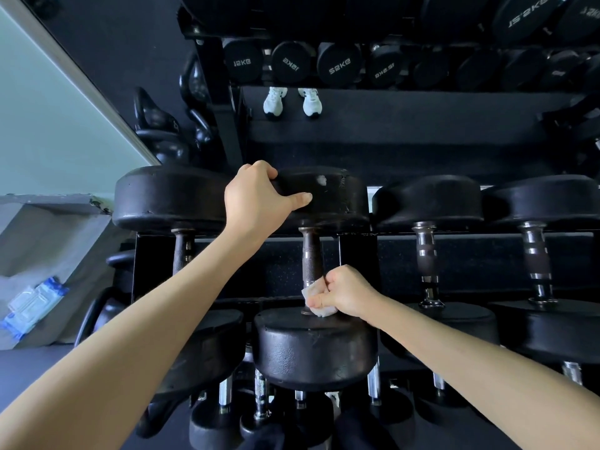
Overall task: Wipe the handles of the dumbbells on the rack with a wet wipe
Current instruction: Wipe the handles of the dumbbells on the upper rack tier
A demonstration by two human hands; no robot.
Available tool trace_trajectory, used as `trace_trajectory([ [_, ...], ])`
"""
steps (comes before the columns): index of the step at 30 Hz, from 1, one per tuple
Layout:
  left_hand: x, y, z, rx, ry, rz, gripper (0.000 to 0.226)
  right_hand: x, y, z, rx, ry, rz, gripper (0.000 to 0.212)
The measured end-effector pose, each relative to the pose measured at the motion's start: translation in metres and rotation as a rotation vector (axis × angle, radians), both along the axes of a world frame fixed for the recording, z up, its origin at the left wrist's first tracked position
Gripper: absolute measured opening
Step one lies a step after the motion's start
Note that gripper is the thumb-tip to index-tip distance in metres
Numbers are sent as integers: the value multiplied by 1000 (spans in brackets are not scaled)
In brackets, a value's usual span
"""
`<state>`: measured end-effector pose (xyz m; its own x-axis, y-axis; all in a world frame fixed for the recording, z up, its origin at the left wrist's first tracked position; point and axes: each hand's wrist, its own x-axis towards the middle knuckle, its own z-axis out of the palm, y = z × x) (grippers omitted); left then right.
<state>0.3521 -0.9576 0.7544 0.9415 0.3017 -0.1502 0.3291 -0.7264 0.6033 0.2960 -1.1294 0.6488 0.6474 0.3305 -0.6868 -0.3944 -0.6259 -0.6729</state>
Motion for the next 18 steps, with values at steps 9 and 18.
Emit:
trace_trajectory([
  [9, -1, 0, -2, -7, -14, -7, 67, -3, 27, 10, -87, -38, -470, 15],
  [18, -1, -1, -3, -6, -24, 3, 67, 13, 20, 14, 372, 182, -706, 12],
])
